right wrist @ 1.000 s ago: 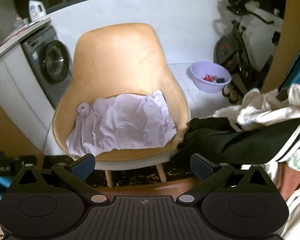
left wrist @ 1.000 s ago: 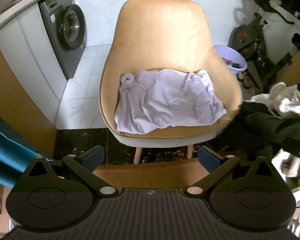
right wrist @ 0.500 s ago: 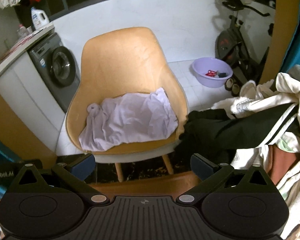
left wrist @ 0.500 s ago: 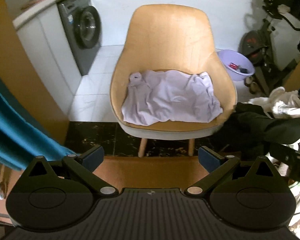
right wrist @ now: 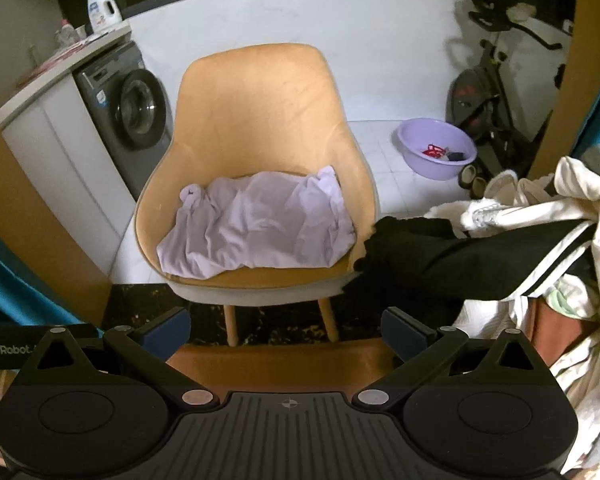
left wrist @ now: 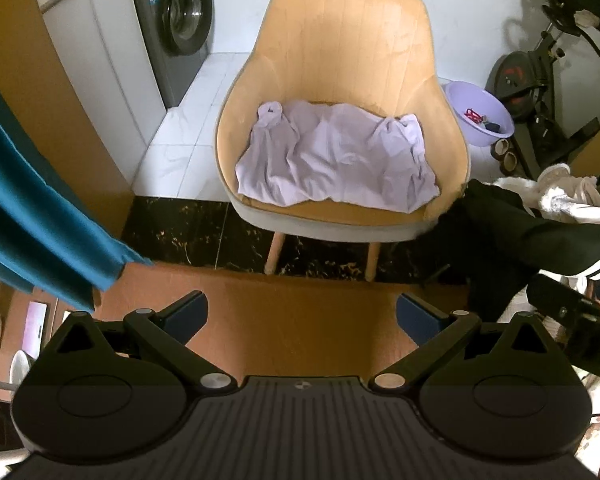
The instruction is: Fold clothes
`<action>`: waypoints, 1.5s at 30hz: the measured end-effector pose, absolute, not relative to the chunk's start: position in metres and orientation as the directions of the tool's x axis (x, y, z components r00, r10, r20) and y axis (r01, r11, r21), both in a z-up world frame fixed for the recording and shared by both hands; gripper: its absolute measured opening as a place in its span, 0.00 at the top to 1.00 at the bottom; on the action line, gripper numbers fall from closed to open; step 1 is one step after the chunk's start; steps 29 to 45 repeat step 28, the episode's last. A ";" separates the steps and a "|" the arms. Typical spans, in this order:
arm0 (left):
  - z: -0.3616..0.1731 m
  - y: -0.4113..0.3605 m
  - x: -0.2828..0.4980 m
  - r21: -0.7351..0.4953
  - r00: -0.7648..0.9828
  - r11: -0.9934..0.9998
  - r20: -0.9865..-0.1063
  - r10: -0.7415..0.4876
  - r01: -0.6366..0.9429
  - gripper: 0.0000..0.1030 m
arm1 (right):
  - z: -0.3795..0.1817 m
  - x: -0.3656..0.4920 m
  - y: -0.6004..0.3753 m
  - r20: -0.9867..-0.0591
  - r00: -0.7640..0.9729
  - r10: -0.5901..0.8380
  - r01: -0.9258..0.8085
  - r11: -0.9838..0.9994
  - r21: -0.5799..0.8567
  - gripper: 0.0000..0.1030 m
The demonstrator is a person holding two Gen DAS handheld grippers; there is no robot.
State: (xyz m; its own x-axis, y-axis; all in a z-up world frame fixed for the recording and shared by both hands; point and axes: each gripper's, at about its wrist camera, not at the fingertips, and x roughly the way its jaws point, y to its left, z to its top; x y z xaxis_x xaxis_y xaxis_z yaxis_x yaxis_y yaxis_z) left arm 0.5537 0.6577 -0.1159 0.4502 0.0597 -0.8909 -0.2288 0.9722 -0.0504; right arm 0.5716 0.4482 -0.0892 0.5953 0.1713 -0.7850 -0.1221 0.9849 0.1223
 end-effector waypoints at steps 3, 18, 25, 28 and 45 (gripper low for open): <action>-0.117 0.655 0.553 -0.044 0.442 0.973 -0.895 0.063 -0.227 0.00 | -0.088 0.569 0.448 -0.781 0.602 0.167 -0.123 0.986 0.116 0.01; -0.119 0.644 0.560 -0.048 0.428 0.981 -0.903 0.037 -0.187 0.00 | -0.088 0.557 0.443 -0.783 0.604 0.147 -0.100 0.989 0.108 0.01; -0.117 0.641 0.560 -0.045 0.439 0.984 -0.898 0.036 -0.174 0.00 | -0.088 0.554 0.440 -0.783 0.604 0.145 -0.092 0.989 0.113 0.01; -0.116 0.640 0.561 -0.044 0.440 0.984 -0.897 0.037 -0.173 0.00 | -0.089 0.554 0.440 -0.784 0.603 0.147 -0.093 0.989 0.114 0.01; -0.116 0.640 0.561 -0.044 0.440 0.984 -0.897 0.037 -0.173 0.00 | -0.089 0.554 0.440 -0.784 0.603 0.147 -0.093 0.989 0.114 0.01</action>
